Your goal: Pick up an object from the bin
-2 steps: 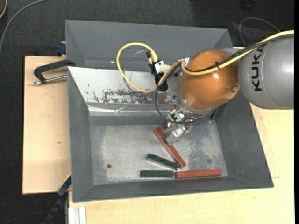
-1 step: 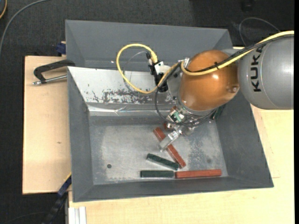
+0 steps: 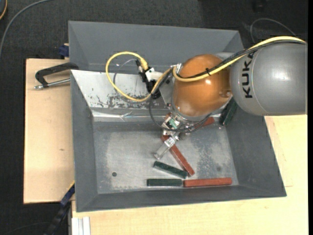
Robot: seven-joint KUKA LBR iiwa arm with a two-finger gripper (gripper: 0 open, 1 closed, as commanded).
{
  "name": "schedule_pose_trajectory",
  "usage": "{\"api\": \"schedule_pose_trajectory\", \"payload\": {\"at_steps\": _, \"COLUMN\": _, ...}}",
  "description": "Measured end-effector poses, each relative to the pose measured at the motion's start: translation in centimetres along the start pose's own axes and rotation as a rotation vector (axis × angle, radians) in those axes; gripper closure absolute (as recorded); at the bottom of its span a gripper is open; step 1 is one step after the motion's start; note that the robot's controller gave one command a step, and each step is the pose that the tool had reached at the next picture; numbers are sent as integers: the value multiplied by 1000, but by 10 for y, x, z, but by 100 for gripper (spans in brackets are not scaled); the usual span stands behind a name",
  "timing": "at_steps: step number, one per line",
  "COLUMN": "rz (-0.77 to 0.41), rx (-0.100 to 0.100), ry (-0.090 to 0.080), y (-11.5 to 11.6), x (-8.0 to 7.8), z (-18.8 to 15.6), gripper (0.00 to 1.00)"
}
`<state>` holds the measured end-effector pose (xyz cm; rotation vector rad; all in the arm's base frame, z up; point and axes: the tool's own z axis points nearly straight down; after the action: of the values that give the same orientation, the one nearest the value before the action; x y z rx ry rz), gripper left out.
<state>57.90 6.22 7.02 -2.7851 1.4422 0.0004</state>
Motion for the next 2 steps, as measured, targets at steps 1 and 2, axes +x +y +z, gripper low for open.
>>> {"api": "schedule_pose_trajectory", "payload": {"at_steps": 1, "rz": 1, "rx": -2, "ry": 0, "y": 0, "x": 1, "z": 0, "gripper": 100}}
{"api": "schedule_pose_trajectory", "payload": {"at_steps": 2, "rz": -75, "rx": -3, "ry": 0, "y": -9, "x": -27, "z": 0, "gripper": 100}}
